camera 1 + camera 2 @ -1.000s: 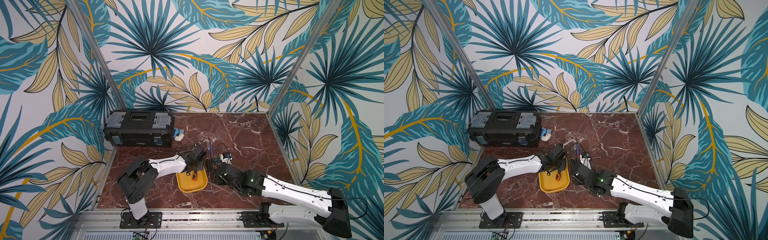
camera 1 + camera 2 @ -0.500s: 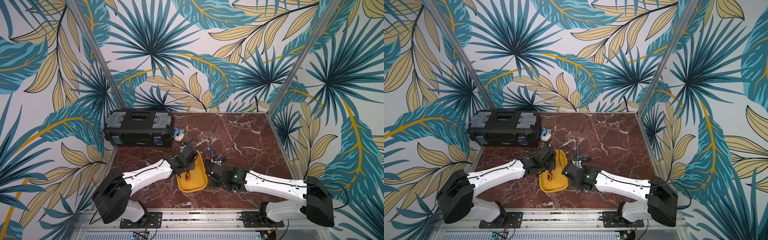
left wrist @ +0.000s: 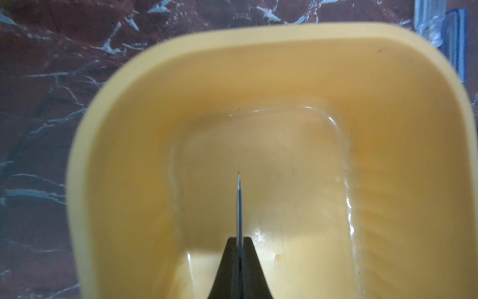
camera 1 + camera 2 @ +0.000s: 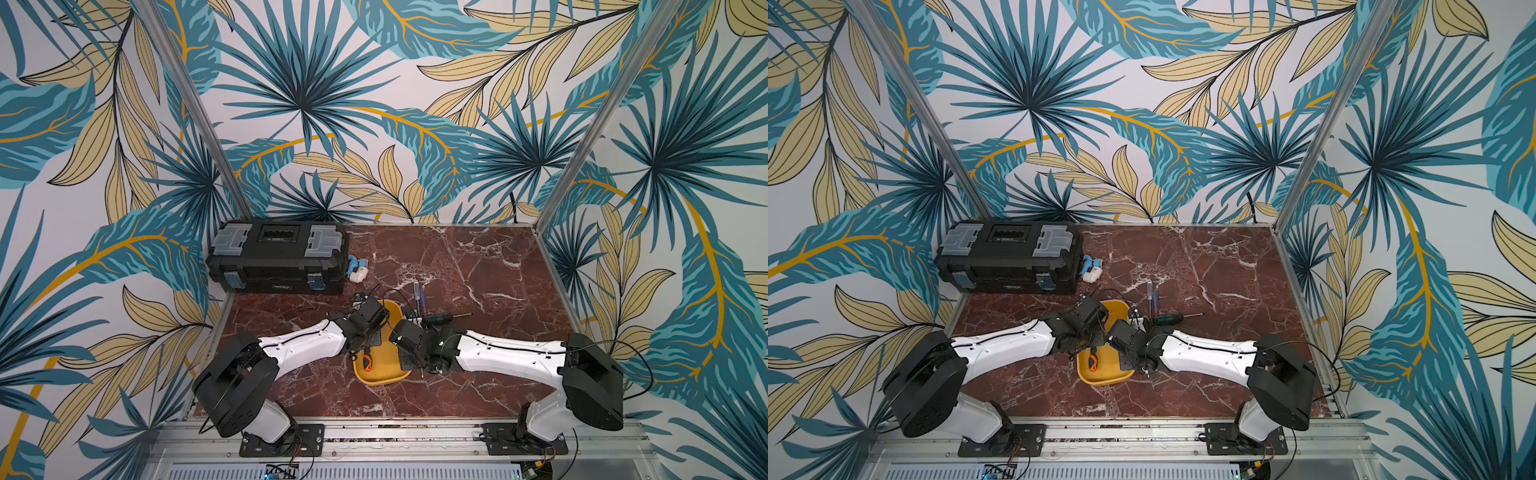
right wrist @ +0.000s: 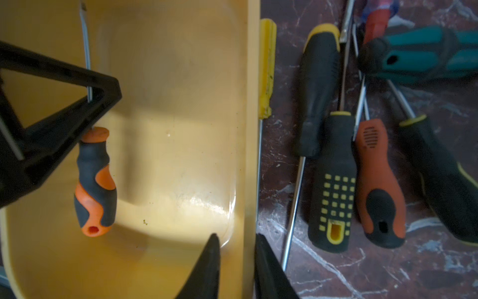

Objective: Put the screwdriver on the desktop into the storage box
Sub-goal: Place the screwdriver in the storage box.

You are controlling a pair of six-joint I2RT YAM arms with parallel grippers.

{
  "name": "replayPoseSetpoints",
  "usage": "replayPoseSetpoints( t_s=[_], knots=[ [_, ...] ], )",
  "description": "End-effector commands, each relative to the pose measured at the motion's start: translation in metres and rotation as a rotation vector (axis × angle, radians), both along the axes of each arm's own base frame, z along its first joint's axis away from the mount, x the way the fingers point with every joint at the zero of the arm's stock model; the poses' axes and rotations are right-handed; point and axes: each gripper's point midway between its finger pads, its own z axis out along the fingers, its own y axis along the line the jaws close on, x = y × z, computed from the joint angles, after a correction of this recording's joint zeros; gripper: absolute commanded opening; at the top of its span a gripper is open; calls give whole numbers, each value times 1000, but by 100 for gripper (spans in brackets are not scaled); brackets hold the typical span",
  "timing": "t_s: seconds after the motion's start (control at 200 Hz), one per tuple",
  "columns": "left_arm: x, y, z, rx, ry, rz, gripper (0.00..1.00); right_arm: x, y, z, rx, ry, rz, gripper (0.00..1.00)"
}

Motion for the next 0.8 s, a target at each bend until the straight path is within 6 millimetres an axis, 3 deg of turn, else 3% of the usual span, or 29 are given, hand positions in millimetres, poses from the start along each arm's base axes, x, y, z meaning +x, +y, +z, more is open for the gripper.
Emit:
replayPoseSetpoints(
  t_s=[0.0,0.266,0.481,0.541,0.606,0.621,0.682,0.792],
  knots=[
    [5,-1,1,-5,-18,-5,0,-3,-1,-4,24,12,-50,21],
    [8,4,-1,26,-20,-3,0,-11,3,-7,57,32,-113,10],
    [4,8,-1,44,-8,-10,0,-12,2,-7,41,34,-110,10],
    [3,9,-1,47,-4,-12,0,-13,3,-8,38,37,-101,14],
    [2,9,1,47,0,-20,0,-13,4,-6,39,38,-97,30],
    [1,9,1,47,2,-23,4,-13,3,-6,37,38,-97,34],
    [1,9,4,45,2,-27,32,-11,3,1,43,24,-94,45],
    [2,5,16,22,-21,-44,49,-5,4,22,68,-27,-81,56]
  ],
)
